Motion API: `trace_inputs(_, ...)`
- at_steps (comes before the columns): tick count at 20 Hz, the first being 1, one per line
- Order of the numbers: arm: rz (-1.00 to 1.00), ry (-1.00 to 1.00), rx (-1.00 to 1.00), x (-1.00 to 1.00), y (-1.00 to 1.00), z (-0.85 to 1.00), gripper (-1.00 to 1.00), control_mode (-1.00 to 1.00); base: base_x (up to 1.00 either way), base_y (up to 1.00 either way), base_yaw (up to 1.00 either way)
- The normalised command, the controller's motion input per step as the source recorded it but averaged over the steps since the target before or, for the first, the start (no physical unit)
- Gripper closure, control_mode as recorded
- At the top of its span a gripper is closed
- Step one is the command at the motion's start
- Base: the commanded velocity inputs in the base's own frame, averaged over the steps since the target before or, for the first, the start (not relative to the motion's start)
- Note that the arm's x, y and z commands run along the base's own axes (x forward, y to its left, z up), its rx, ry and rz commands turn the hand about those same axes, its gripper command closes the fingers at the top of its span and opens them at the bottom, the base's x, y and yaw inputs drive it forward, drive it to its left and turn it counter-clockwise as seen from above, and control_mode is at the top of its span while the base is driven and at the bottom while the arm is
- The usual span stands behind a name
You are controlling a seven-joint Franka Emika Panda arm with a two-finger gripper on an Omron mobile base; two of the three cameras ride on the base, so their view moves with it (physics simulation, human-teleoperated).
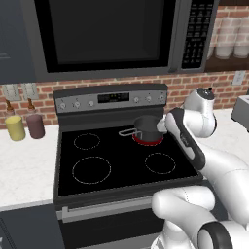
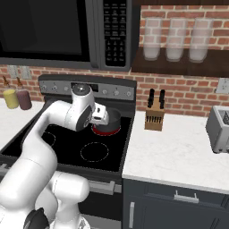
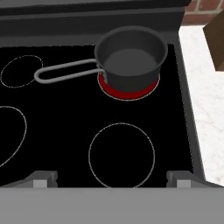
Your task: Turn off the rear right burner of the stove.
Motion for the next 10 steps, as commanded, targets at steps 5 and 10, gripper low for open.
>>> trace_inputs(5,0.00,0.02,0.00,0.05,0.00,0.00,-1.00,-1.00,0.00,0.00,0.00)
trace_inputs(10,0.00,0.00,0.00,0.19,0.00,0.00,-1.00,-1.00,0.00,0.00,0.00)
